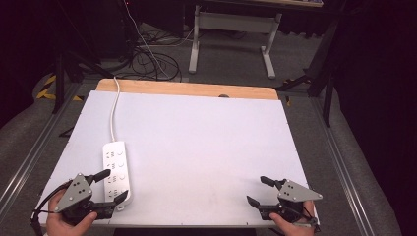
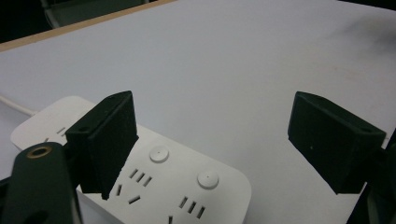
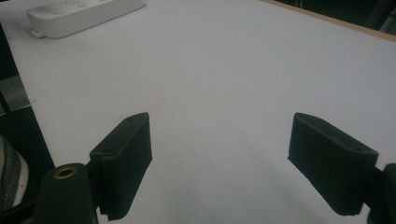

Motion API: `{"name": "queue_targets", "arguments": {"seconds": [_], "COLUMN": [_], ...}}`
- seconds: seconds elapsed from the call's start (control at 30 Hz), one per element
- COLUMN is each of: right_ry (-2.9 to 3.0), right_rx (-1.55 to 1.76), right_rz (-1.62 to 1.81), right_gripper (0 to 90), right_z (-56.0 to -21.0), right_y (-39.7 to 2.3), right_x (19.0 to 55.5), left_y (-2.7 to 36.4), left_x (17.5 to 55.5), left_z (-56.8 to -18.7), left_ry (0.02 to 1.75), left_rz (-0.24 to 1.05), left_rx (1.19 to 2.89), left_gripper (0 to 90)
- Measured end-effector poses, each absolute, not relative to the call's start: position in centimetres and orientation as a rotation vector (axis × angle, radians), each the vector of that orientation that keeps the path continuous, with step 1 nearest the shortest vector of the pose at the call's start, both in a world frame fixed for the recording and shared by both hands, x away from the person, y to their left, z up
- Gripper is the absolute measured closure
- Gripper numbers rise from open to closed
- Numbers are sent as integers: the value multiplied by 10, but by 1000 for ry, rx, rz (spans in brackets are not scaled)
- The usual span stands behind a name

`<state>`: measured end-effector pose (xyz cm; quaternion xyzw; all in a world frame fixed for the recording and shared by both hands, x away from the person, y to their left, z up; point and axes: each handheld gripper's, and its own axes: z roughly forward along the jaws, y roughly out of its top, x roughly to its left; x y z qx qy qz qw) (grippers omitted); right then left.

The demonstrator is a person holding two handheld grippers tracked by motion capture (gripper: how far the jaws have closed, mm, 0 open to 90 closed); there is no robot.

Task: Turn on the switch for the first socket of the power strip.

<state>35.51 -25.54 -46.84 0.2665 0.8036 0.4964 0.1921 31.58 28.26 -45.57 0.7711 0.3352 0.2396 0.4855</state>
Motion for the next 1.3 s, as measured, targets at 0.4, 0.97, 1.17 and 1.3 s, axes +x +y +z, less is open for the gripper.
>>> {"name": "queue_targets", "arguments": {"seconds": [0.4, 0.97, 1.17, 1.3], "right_ry": [2269, 2277, 2281, 2281], "right_rx": [760, 750, 747, 748], "right_rz": [1393, 1401, 1400, 1403], "right_gripper": [229, 230, 230, 230], "right_z": [-472, -473, -473, -473], "right_y": [-254, -252, -252, -251], "right_x": [356, 356, 356, 356], "left_y": [284, 283, 280, 279], "left_x": [318, 317, 318, 321], "left_z": [-449, -443, -436, -430], "left_ry": [836, 826, 808, 796], "left_rz": [535, 508, 514, 516], "left_rx": [1874, 1887, 1911, 1917], "left_gripper": [131, 186, 254, 300]}}
